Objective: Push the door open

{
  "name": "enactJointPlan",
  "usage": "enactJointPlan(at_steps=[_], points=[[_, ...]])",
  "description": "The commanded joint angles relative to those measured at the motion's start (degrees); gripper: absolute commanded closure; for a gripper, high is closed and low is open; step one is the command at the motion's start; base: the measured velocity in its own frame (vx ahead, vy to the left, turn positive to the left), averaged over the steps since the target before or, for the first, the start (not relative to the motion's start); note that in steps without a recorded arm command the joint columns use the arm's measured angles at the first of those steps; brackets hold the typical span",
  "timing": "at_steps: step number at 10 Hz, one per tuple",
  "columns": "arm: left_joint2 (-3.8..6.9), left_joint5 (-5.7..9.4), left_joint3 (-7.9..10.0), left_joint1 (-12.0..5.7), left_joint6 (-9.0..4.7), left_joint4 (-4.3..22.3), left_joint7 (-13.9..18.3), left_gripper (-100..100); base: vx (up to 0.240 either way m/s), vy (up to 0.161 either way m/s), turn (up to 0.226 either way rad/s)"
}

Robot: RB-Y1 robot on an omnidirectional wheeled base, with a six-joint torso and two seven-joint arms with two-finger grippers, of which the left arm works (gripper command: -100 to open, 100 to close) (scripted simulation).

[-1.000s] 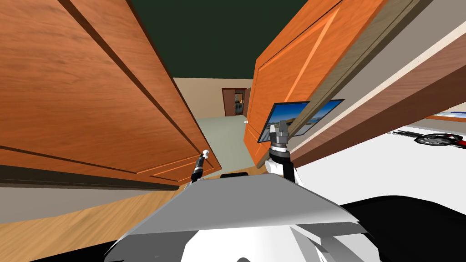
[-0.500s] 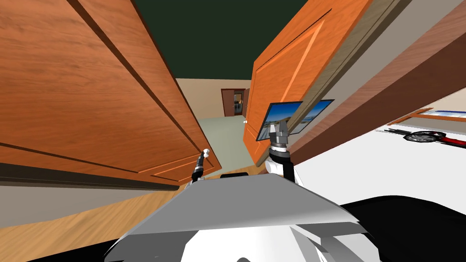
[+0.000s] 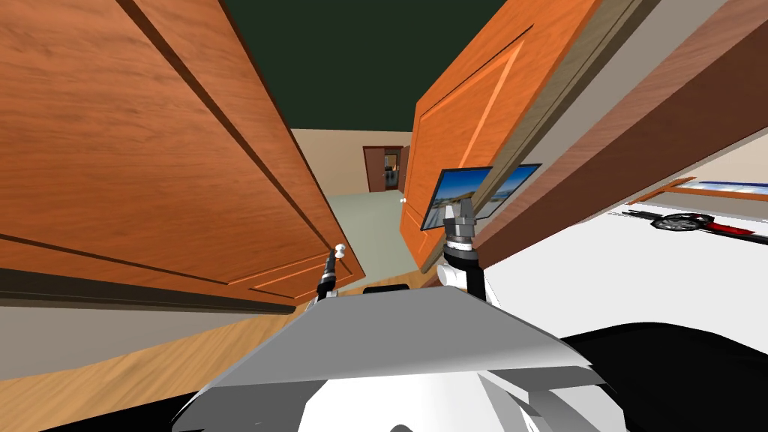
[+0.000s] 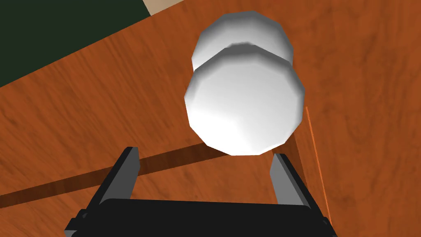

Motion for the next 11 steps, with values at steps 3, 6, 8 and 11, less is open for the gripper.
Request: enactJointPlan(at_steps=[3, 6, 8, 11], points=[[0.03, 2.23, -0.61, -0.82, 0.17, 0.82, 5.75, -100, -0.044, 0.007, -0.035], [0.04, 4.15, -1.13, -1.55, 0.27, 1.58, 10.28, -100, -0.047, 0.015, -0.039], [0.03, 5.18, -1.41, -1.94, 0.32, 1.99, 12.92, -100, -0.036, 0.005, -0.028], [-0.02, 7.26, -1.97, -2.73, 0.43, 2.82, 17.34, -100, -0.052, 0.014, -0.039]])
